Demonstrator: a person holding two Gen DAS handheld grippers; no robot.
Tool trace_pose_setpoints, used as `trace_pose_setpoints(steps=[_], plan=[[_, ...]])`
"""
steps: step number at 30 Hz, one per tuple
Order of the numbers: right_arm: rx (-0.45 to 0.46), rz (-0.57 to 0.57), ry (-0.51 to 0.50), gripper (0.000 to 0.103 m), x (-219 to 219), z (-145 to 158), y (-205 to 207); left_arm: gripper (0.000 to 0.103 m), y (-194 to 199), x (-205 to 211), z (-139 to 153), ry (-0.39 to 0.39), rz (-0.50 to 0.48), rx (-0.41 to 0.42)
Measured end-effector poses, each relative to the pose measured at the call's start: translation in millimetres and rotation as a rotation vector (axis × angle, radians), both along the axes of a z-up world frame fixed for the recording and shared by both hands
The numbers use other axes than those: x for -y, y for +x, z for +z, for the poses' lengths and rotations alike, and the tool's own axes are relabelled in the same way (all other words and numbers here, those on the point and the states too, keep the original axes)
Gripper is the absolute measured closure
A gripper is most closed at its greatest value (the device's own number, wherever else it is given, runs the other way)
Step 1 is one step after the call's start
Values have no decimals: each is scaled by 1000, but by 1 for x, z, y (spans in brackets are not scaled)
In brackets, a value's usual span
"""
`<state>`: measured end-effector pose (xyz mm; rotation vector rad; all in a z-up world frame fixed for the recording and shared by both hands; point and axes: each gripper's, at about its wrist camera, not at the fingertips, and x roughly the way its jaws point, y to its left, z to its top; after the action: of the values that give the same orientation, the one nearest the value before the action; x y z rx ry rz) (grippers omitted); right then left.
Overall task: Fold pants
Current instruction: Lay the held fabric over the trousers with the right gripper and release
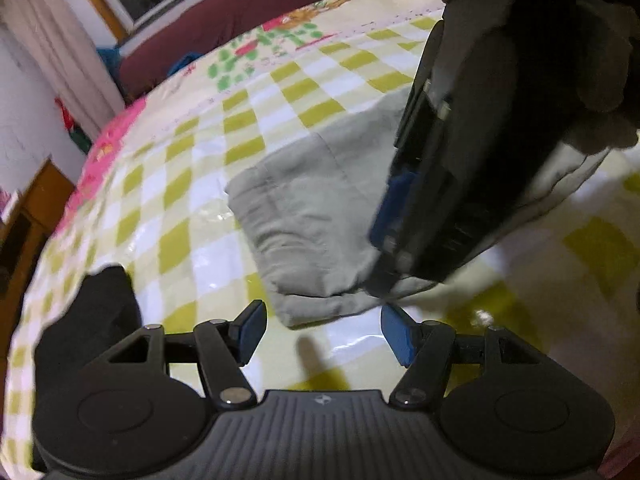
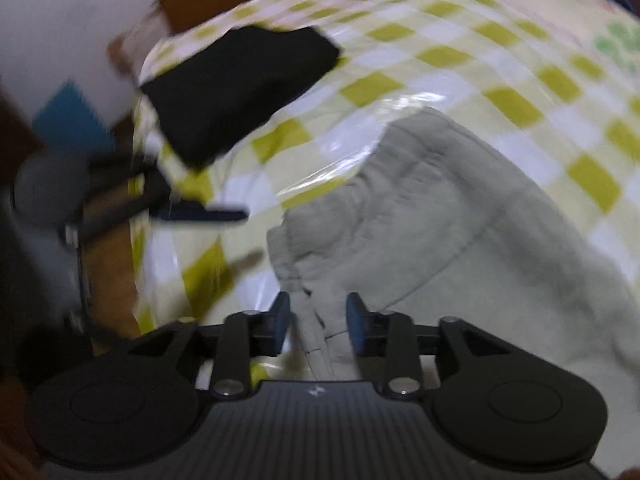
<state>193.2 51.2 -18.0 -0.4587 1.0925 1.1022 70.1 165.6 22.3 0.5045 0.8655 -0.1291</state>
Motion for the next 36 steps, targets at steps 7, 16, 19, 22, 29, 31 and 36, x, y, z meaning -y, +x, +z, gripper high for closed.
trace_pose_setpoints(steps=[7,16,19,22,29,31,36], plan=[[30,-52,-103,73,8,-9,-2,25,29,-15,-4,-22,-98,2],[-47,-184,-56,102,20,7,4,53,45,-40,-8,-206,-52,-125],[-62,-181,-28,102,20,18,-7,62,39,-47,2,-232,-31,-128],[-62,-173,-40,102,16,10,-11,67,39,-52,-1,-236,-19,-156],[-112,-165,-94,97,13,-8,-4,67,33,-55,1,-179,-14,-147],[-104,-205,-69,94,21,7,1,65,34,-56,12,-175,-7,-108],[-44,-388,-35,92,63,39,31,55,44,-52,35,-227,22,19]])
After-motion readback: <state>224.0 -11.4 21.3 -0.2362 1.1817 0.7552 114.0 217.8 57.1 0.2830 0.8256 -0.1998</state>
